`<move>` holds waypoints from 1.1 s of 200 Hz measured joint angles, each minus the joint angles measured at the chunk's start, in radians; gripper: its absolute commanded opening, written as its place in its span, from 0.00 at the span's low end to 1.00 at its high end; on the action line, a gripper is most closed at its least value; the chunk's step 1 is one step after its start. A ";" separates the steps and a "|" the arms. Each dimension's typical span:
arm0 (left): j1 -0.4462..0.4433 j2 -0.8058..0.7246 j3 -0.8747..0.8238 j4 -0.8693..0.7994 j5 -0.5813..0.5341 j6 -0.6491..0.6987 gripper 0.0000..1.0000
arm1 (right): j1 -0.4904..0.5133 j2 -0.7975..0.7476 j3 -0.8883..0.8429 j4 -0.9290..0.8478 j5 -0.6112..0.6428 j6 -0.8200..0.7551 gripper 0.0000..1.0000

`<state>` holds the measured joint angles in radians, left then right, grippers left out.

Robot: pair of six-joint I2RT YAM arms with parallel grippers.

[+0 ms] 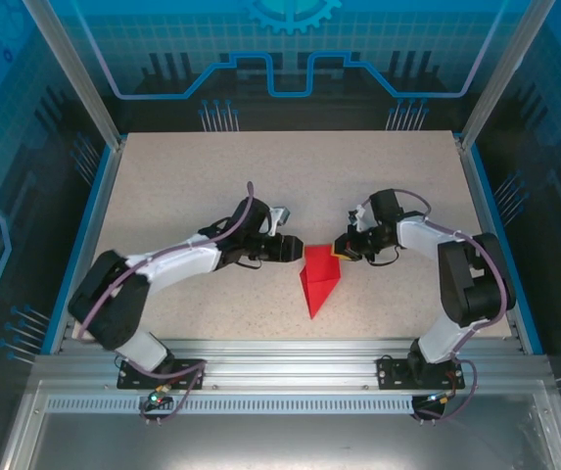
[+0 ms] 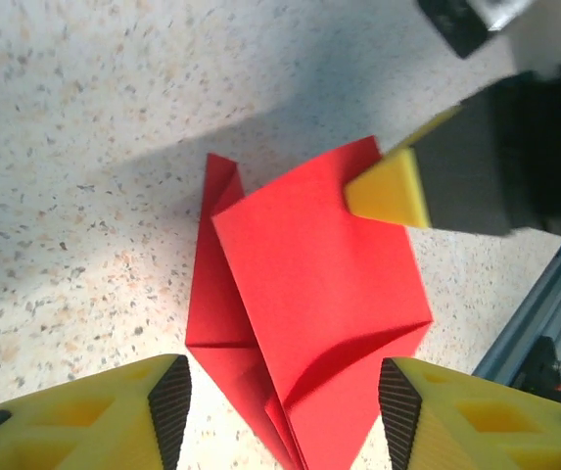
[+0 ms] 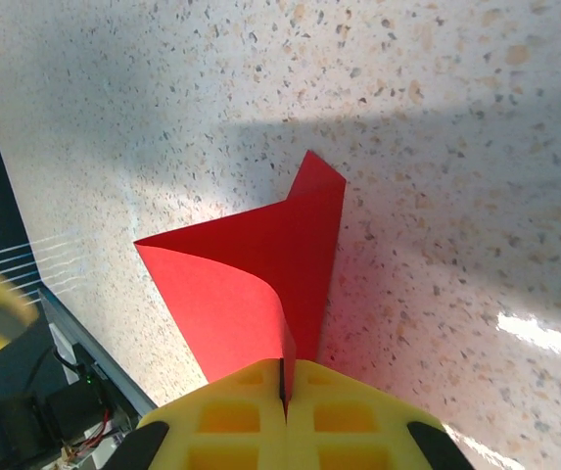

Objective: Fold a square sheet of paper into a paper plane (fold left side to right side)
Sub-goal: Fold the wing for the fifth time at the center of the table.

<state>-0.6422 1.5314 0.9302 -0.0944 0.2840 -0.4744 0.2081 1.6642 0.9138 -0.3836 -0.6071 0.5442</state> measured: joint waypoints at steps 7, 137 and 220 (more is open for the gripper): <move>-0.036 -0.036 0.000 -0.026 -0.036 0.014 0.59 | 0.000 -0.008 0.000 -0.006 0.005 0.010 0.00; -0.489 0.254 0.305 -0.325 -0.463 0.024 0.64 | 0.024 -0.031 0.000 -0.040 0.050 0.070 0.00; -0.515 0.388 0.409 -0.486 -0.628 0.001 0.59 | 0.028 -0.030 0.001 -0.040 0.051 0.070 0.00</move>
<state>-1.1568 1.9198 1.3396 -0.5804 -0.3439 -0.4736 0.2363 1.6344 0.9146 -0.4232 -0.5564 0.6140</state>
